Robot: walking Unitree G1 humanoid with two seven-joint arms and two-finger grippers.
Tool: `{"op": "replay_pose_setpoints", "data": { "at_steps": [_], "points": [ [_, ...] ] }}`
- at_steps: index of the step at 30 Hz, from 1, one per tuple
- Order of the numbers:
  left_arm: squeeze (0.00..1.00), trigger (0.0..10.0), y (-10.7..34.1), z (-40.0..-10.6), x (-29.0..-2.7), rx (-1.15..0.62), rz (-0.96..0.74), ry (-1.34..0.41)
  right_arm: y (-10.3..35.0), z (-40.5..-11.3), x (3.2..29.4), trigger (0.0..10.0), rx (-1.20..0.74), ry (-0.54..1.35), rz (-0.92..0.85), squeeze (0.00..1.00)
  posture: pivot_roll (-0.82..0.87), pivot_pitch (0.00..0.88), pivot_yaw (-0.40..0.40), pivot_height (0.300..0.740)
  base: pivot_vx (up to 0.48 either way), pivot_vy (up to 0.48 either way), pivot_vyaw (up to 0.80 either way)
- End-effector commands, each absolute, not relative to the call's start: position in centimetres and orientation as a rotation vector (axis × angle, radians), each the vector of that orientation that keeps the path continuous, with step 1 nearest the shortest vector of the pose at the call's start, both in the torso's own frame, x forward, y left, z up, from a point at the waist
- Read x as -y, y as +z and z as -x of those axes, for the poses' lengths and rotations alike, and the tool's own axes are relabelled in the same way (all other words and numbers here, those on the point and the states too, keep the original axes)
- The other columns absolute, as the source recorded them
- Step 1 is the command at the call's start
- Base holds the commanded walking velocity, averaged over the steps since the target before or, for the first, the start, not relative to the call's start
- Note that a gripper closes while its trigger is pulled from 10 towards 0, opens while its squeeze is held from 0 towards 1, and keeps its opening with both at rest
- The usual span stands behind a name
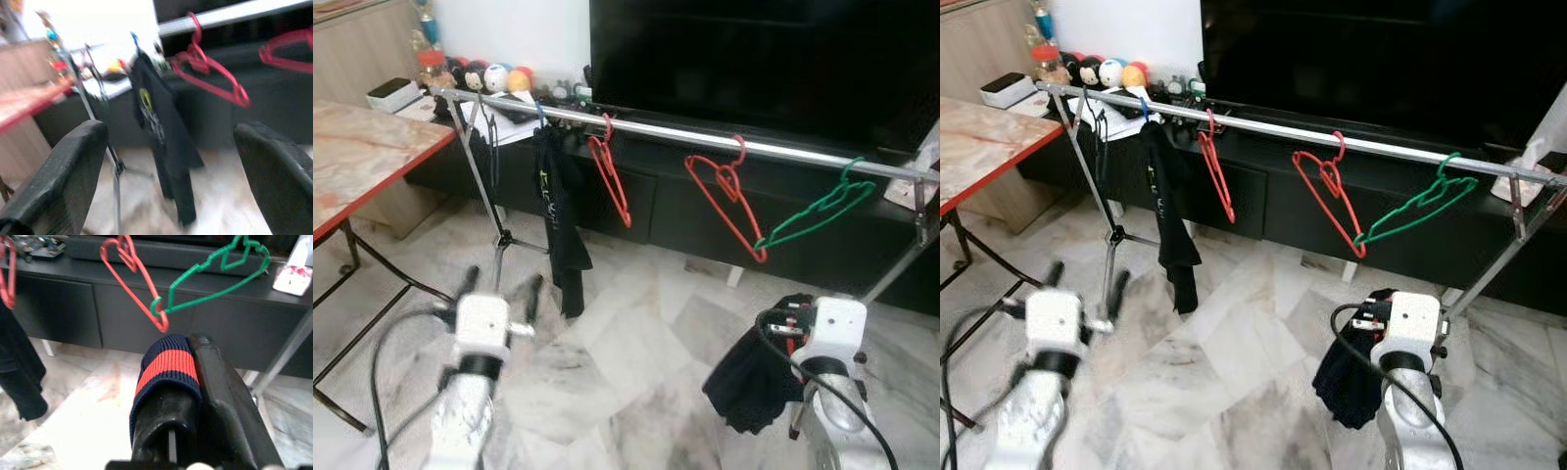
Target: Hang hanger
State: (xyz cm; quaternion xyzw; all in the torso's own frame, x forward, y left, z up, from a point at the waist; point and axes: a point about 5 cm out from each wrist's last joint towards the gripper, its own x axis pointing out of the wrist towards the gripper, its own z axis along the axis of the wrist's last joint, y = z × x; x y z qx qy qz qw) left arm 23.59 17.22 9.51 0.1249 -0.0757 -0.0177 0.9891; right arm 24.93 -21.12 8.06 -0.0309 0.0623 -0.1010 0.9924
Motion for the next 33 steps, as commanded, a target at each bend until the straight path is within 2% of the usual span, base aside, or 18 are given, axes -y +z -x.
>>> {"op": "replay_pose_setpoints", "data": {
  "at_steps": [1, 13, 20, 25, 33],
  "points": [
    [0.0, 10.0, 10.0, -23.6, -17.3, 0.158, -0.256, -0.031, 9.1, -25.1, 20.8, 10.0, -0.087, -0.186, 0.057, 0.0, -0.04, 0.0, -0.044, 0.74, 0.0, 0.0, 0.0],
    [0.0, 10.0, 10.8, -23.0, -16.7, 0.102, -0.26, -0.045, 9.5, -25.4, 20.2, 10.0, -0.108, -0.166, 0.061, 0.0, -0.03, 0.0, -0.053, 0.74, 0.0, 0.0, 0.0],
    [0.0, 10.0, 11.1, -23.0, -16.6, 0.08, -0.254, -0.054, 9.4, -25.5, 20.9, 10.0, -0.123, -0.187, 0.075, 0.0, -0.04, 0.0, -0.048, 0.74, 0.249, 0.0, 0.0],
    [0.0, 10.0, 11.3, -23.3, -16.2, 0.074, -0.244, -0.077, 9.1, -25.5, 22.5, 10.0, -0.152, -0.244, 0.096, 0.0, -0.05, 0.0, -0.039, 0.74, 0.253, 0.0, 0.0],
    [0.0, 10.0, 11.4, -23.5, -16.2, 0.067, -0.247, -0.084, 8.7, -25.3, 22.4, 10.0, -0.168, -0.245, 0.092, 0.0, -0.05, 0.0, -0.035, 0.74, 0.253, 0.0, 0.0]
  ]
}}
